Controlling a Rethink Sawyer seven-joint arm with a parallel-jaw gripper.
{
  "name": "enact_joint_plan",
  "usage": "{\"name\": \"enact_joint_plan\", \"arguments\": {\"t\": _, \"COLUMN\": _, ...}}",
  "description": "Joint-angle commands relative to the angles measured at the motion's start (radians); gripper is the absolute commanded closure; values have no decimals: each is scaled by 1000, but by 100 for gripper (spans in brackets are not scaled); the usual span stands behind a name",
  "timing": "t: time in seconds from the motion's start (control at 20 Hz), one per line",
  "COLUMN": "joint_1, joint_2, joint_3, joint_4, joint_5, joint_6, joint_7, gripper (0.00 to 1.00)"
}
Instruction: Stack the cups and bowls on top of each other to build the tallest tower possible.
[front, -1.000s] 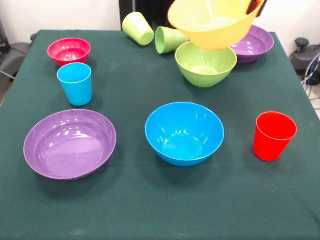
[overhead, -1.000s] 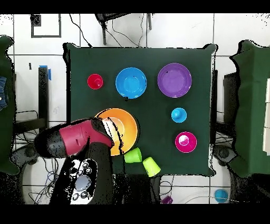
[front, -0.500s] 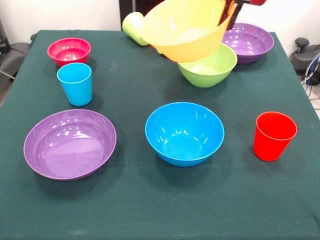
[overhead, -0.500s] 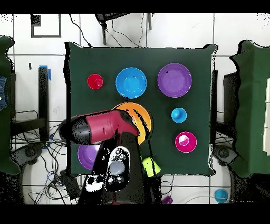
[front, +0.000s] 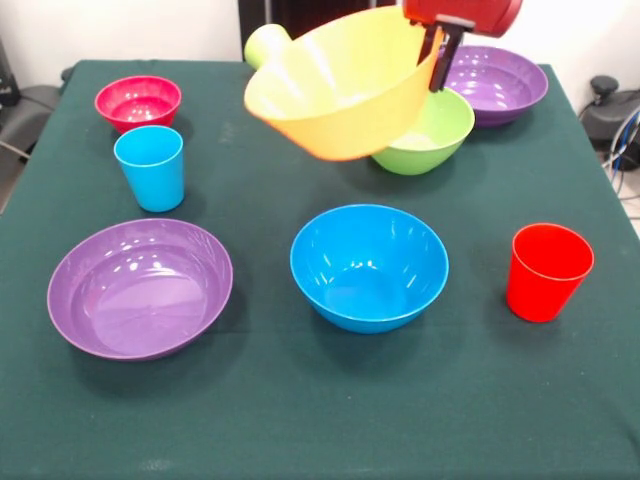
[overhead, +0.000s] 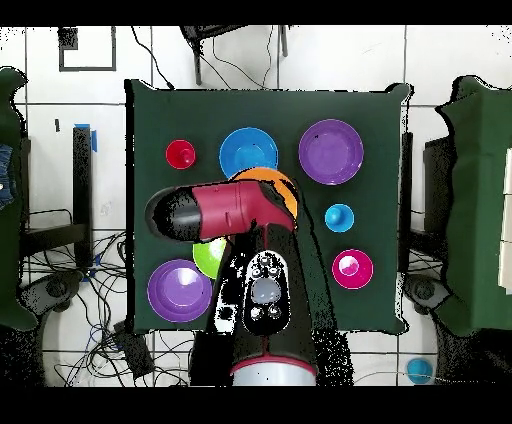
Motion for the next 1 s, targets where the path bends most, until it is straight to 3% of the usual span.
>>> {"name": "enact_joint_plan", "arguments": {"t": 0.05, "joint_1": -55, "joint_2": 45, "joint_3": 171, "joint_4": -118, "joint_5": -5, "joint_6": 44, "joint_7": -142, "gripper": 100}}
{"name": "enact_joint_plan", "arguments": {"t": 0.6, "joint_1": -53, "joint_2": 46, "joint_3": 196, "joint_4": -165, "joint_5": -37, "joint_6": 103, "joint_7": -147, "gripper": 100}}
{"name": "enact_joint_plan", "arguments": {"t": 1.0, "joint_1": -61, "joint_2": 93, "joint_3": 195, "joint_4": -160, "joint_5": -66, "joint_6": 2, "joint_7": -107, "gripper": 100}}
